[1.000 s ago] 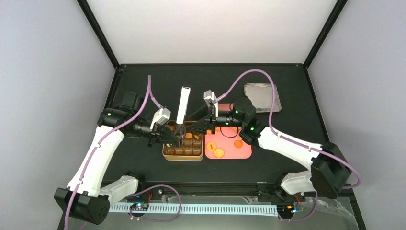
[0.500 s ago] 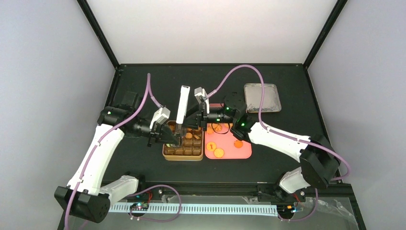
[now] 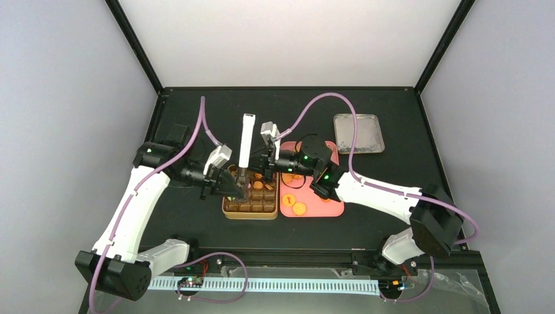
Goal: Pack the cookies
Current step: Pass from the left arm to the right, then pick up the fake cookies from the plate.
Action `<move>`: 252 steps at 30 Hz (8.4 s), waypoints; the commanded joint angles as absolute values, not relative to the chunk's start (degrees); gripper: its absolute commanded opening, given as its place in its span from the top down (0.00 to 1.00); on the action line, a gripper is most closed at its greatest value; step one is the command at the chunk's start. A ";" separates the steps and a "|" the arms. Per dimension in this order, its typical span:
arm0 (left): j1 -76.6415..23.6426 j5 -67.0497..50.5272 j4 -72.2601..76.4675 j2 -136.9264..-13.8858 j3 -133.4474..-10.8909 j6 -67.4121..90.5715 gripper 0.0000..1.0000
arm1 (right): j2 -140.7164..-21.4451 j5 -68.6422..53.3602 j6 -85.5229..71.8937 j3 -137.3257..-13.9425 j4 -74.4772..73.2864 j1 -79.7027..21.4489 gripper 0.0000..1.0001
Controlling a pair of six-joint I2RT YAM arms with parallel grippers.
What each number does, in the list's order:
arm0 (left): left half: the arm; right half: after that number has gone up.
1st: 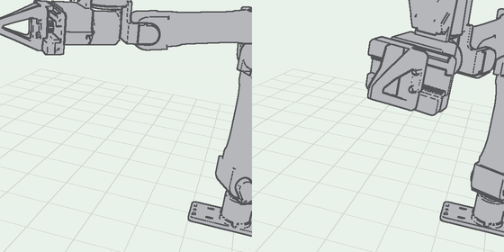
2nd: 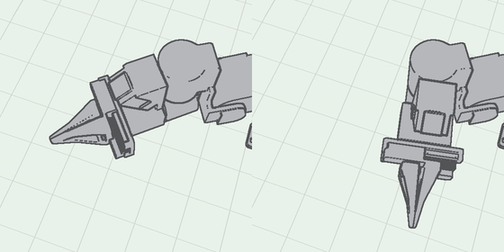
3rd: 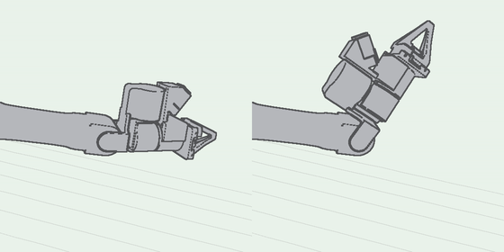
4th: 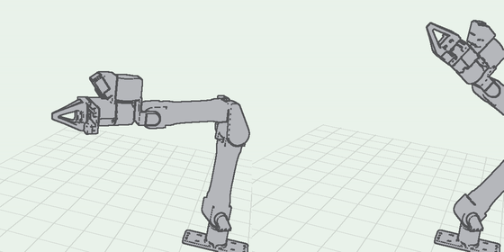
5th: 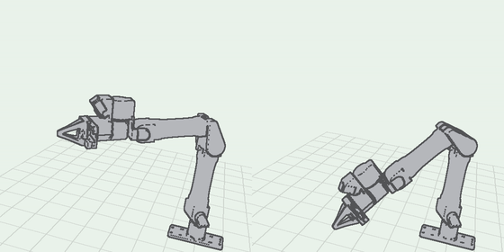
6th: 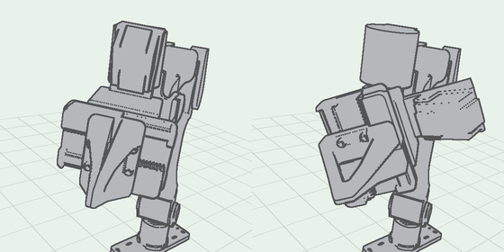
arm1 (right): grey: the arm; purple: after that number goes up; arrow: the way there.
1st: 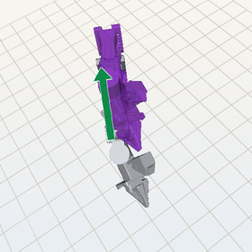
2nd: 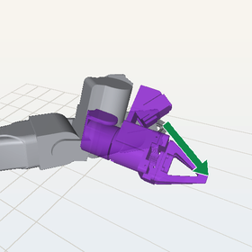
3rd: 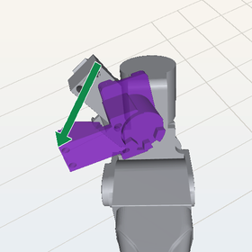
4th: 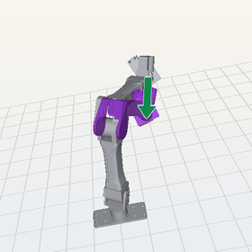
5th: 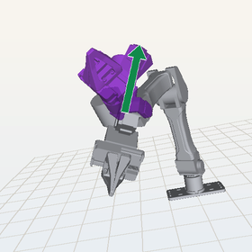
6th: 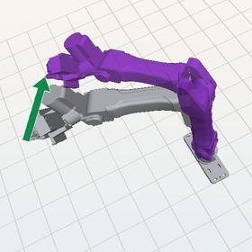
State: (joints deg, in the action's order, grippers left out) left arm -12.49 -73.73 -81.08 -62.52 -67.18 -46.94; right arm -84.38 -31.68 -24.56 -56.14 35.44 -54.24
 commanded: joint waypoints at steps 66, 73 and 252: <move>-19.78 -57.74 -70.56 -55.24 -66.40 -43.66 0.98 | -66.41 -29.11 -9.30 -60.55 6.48 -54.58 0.00; -19.76 -54.26 -67.20 -53.85 -64.25 -42.93 0.98 | -70.87 -29.77 -8.72 -64.95 6.22 -54.58 0.00; 4.89 -32.80 -57.48 -60.43 -68.46 -32.52 0.02 | -76.98 18.90 -8.54 -44.76 18.61 -44.74 0.99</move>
